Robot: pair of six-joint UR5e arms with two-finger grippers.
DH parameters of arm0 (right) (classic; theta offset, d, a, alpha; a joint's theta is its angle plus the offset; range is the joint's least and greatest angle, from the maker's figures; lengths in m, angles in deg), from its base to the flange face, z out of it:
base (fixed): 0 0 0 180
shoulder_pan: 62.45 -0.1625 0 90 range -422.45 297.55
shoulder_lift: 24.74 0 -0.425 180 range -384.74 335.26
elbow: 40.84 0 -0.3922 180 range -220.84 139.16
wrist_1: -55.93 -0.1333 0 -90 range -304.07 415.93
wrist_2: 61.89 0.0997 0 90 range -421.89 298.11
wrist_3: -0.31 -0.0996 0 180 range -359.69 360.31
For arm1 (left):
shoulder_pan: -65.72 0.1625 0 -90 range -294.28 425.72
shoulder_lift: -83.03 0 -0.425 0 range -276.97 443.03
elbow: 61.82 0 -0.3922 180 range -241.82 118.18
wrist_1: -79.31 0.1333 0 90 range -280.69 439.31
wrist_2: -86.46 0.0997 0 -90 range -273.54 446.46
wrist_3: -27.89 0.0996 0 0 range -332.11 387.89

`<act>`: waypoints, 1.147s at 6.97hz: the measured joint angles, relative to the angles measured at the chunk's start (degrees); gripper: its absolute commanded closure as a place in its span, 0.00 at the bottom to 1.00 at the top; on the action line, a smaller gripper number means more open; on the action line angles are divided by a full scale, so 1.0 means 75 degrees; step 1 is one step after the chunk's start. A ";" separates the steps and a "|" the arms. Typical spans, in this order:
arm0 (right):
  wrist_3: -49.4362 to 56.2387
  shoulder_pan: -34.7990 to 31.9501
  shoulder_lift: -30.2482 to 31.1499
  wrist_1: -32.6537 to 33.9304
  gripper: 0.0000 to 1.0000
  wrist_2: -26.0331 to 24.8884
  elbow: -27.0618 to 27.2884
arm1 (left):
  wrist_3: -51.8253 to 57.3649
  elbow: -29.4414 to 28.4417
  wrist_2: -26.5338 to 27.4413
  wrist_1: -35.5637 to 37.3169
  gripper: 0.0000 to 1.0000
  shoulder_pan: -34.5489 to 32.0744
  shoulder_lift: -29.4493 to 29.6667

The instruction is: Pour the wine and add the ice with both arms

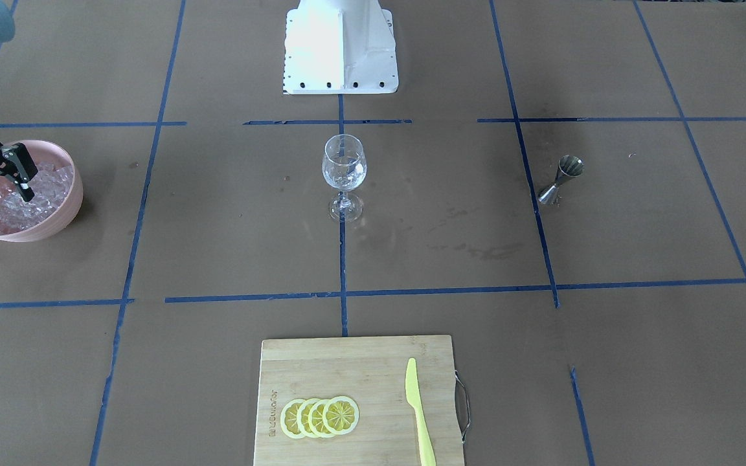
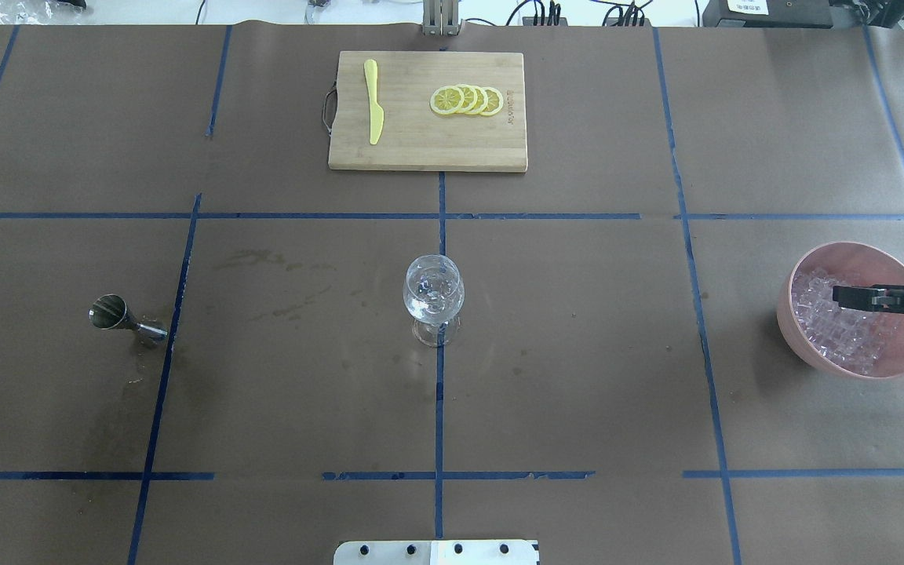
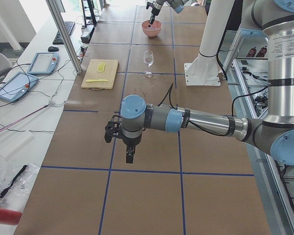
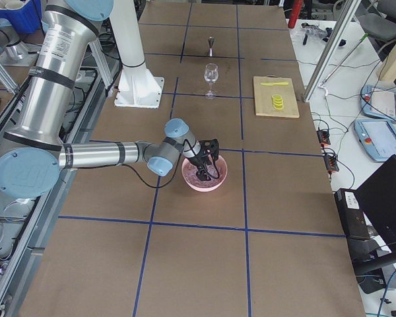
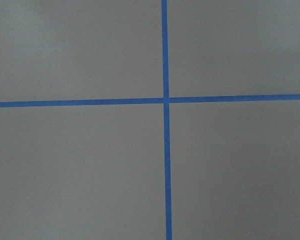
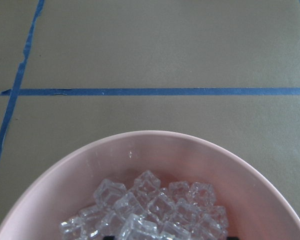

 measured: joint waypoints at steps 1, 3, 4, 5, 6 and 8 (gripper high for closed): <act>0.0008 0.0073 0.0004 -0.0001 0.82 -0.0048 -0.0003 | 0.0000 0.0000 0.0000 0.0000 0.00 0.0000 0.0000; 0.0100 0.0129 0.0011 -0.0001 1.00 -0.0069 -0.0002 | 0.0000 -0.0007 0.0000 0.0000 0.00 0.0000 0.0006; 0.0226 0.0124 0.0012 0.0001 1.00 -0.0066 0.0013 | 0.0000 -0.0010 0.0000 0.0000 0.00 0.0000 0.0003; 0.0427 0.0104 0.0013 0.0015 1.00 -0.0046 0.0069 | 0.0000 -0.0011 0.0000 0.0000 0.00 0.0000 0.0004; 0.0571 0.0057 0.0016 0.0076 1.00 0.0028 0.0232 | 0.0000 -0.0011 0.0000 0.0000 0.00 0.0000 0.0011; 0.0688 -0.0251 -0.0068 0.0850 1.00 0.0523 0.1146 | 0.0000 -0.0012 0.0000 0.0015 0.00 0.0000 0.0054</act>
